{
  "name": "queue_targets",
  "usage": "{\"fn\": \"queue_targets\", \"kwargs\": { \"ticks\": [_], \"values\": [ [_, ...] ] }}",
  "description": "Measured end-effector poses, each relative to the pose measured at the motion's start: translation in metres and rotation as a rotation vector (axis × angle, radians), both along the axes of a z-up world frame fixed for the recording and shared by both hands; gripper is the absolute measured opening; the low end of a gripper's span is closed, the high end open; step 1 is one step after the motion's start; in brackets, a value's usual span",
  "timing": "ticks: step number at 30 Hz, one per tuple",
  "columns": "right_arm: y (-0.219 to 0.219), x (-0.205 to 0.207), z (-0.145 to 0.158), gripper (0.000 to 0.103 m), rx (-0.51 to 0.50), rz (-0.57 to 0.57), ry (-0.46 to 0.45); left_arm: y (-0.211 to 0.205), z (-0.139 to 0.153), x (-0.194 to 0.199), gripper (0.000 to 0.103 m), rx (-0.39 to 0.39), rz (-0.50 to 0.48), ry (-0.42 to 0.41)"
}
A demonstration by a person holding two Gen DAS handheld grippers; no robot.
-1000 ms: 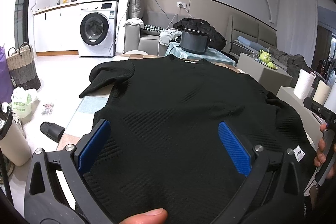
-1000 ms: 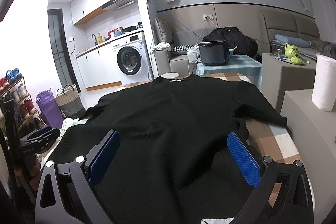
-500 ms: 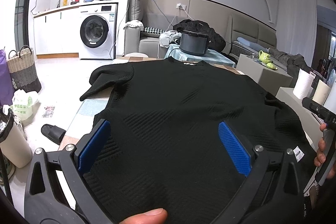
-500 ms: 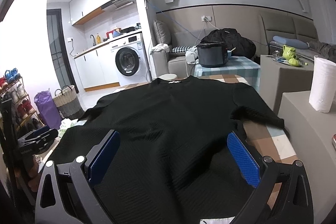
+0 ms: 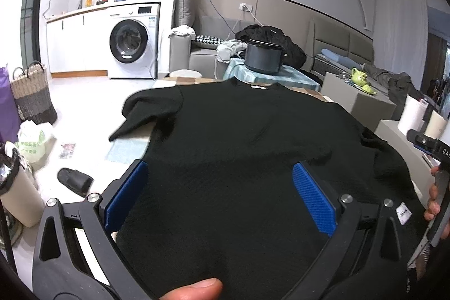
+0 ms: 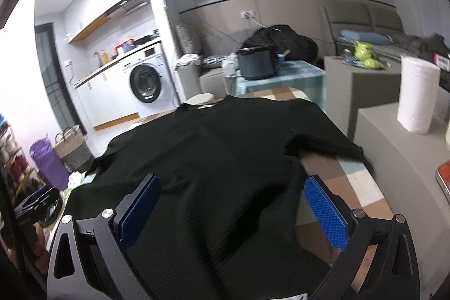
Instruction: Fold small clothes
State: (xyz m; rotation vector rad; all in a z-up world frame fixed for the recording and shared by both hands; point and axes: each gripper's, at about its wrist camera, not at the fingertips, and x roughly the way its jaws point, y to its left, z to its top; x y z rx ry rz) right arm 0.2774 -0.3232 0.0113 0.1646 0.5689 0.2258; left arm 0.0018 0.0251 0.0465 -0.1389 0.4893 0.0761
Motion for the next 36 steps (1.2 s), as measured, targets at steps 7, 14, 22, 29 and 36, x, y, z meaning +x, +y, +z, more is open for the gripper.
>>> {"fn": "queue_targets", "kwargs": {
  "ticks": [7,14,22,29,36],
  "values": [
    [-0.046,0.026,-0.004,0.103,0.143,-0.176,0.096,0.024,0.008,0.028,0.102,-0.022,0.035,0.035],
    [-0.089,0.074,-0.021,0.083,0.328,-0.268,0.262,0.044,0.011,0.059,0.100,-0.013,0.052,0.039],
    [-0.113,0.120,-0.042,0.075,0.448,-0.351,0.365,0.067,0.012,0.098,0.098,-0.045,0.051,0.050],
    [-0.150,0.163,-0.071,0.071,0.535,-0.559,0.459,0.087,0.002,0.127,0.098,-0.086,0.066,0.069],
    [-0.158,0.188,-0.075,0.040,0.458,-0.633,0.484,0.094,-0.014,0.144,0.098,-0.104,0.070,0.084]
  ]
}}
